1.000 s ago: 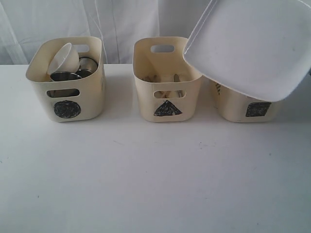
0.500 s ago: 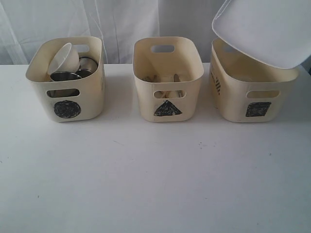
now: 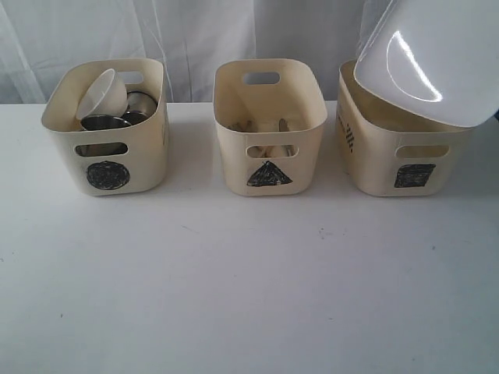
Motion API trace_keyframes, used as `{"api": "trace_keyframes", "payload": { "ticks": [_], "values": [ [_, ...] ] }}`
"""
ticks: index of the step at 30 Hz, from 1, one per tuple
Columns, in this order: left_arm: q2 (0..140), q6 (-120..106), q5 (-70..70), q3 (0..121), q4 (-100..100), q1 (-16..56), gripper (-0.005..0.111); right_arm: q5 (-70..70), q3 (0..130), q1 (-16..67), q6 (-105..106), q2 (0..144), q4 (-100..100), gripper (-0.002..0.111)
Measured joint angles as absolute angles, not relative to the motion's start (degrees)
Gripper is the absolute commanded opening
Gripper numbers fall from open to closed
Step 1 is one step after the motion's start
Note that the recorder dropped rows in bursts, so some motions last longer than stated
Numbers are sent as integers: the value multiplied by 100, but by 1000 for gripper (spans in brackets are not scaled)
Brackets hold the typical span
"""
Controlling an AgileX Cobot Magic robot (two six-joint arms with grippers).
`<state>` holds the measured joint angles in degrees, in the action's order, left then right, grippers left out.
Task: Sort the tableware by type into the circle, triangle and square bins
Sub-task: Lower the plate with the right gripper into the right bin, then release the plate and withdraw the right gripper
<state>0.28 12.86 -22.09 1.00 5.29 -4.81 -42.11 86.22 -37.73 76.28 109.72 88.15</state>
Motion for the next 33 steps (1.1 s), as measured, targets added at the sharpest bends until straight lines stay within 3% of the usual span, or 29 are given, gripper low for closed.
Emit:
{"api": "trace_keyframes", "payload": {
  "ticks": [15, 22, 33],
  "values": [
    [28, 1286, -2209, 100, 529, -481, 0, -4275, 8711, -3568, 9004, 11181, 8954, 0],
    [28, 1286, -2209, 100, 529, -481, 0, -4149, 8734, -3201, 9168, 11181, 9085, 33],
    [28, 1286, -2209, 100, 529, -481, 0, -4124, 8734, -3198, 9168, 11181, 9109, 34]
  ]
}}
